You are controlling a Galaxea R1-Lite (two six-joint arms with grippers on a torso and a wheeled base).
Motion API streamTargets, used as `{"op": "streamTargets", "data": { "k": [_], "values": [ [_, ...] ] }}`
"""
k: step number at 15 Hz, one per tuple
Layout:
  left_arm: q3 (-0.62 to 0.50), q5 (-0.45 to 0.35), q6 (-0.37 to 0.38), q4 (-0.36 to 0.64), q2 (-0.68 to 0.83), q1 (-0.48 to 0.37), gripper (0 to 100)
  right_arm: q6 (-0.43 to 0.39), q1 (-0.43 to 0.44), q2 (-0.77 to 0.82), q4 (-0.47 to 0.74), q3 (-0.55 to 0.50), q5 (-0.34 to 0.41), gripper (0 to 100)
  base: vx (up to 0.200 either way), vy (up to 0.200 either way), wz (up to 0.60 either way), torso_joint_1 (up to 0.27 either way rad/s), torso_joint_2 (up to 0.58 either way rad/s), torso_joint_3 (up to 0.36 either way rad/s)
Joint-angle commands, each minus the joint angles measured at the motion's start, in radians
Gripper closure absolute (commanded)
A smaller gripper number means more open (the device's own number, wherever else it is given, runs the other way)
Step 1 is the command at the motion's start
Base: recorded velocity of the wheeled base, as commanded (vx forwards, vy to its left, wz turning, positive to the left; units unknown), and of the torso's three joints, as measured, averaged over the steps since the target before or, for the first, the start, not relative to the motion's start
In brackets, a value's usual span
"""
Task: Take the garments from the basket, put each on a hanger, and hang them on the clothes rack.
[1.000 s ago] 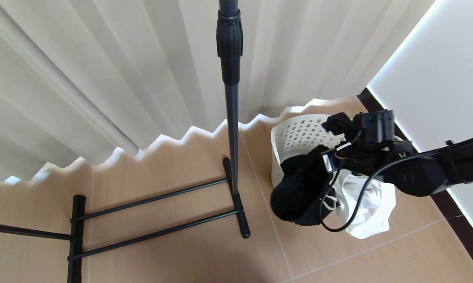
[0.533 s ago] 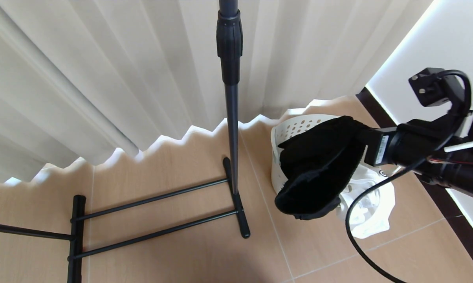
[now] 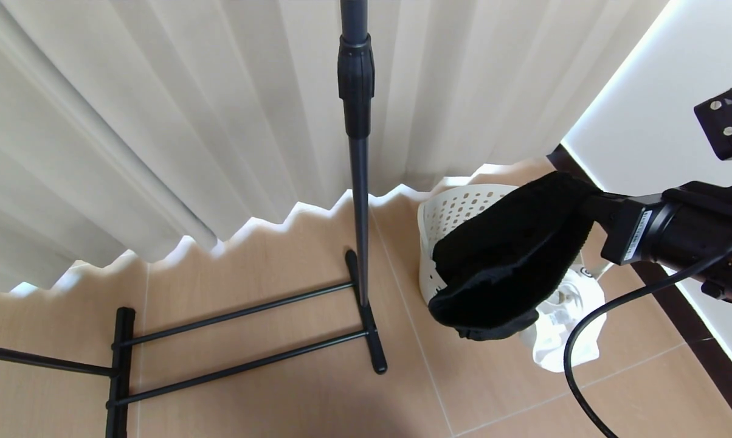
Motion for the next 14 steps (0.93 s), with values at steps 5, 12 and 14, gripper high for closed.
{"op": "streamTargets", "data": {
  "k": [5,12,14],
  "values": [
    [0.0,0.0,-0.001,0.0,0.001,-0.001,0,-0.002,-0.001,0.006,0.001,0.004,-0.002,100,0.0,0.0,0.0,0.001,0.0,0.2],
    [0.0,0.0,-0.001,0.0,0.001,0.001,0,-0.009,-0.009,0.003,0.001,0.022,0.0,100,0.0,0.0,0.0,0.0,0.0,0.203],
    [0.0,0.0,-0.001,0.0,0.001,0.001,0,-0.008,-0.022,0.004,0.001,0.024,0.0,100,0.0,0.0,0.0,0.005,0.0,0.195]
  ]
}}
